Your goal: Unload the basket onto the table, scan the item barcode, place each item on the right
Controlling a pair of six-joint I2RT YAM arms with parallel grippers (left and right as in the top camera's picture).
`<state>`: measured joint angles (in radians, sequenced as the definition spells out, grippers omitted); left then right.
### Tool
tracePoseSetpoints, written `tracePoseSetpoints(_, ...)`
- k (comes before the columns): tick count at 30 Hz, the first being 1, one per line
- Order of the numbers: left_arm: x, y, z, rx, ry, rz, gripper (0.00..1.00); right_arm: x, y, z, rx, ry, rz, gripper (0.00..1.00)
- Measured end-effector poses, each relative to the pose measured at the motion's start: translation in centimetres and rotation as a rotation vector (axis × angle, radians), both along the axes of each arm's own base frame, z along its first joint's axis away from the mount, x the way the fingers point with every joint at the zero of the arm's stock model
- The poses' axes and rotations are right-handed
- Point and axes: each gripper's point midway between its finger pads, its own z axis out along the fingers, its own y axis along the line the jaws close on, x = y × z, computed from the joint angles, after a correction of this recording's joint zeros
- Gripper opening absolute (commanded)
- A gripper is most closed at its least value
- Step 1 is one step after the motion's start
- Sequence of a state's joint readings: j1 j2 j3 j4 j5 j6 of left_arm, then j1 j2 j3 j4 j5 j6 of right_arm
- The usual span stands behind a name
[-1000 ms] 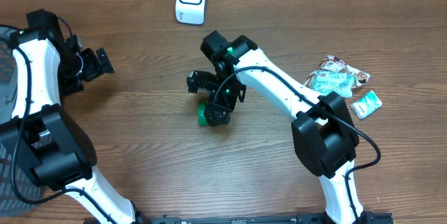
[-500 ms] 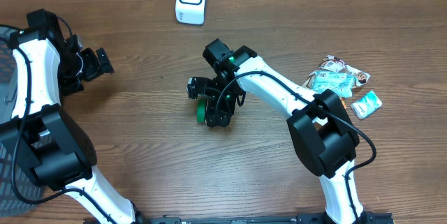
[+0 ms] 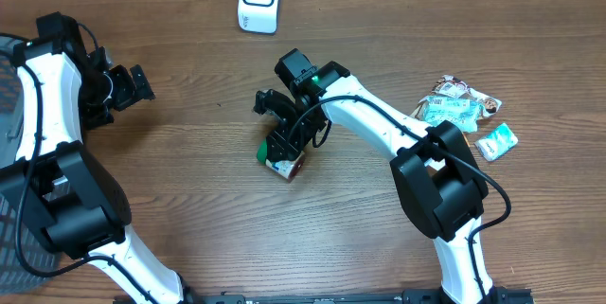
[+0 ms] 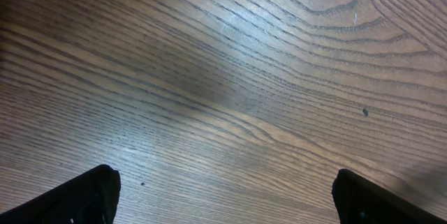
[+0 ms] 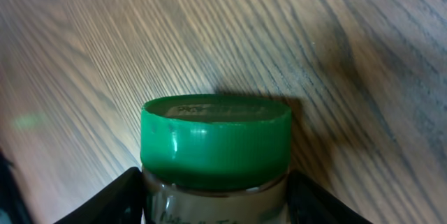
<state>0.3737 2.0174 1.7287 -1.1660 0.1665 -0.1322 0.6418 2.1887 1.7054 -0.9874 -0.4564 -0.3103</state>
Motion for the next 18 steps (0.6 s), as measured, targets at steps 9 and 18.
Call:
tracePoseSetpoints(9, 0.0, 0.0, 0.0, 0.0, 0.0, 0.0, 1.0, 0.2, 0.9, 1.0, 0.003, 0.132, -0.263, 0.56)
tracePoseSetpoints(18, 0.0, 0.0, 0.0, 0.0, 0.0, 0.0, 1.0, -1.9, 1.8, 0.9, -0.029, 0.21, -0.299, 0.7)
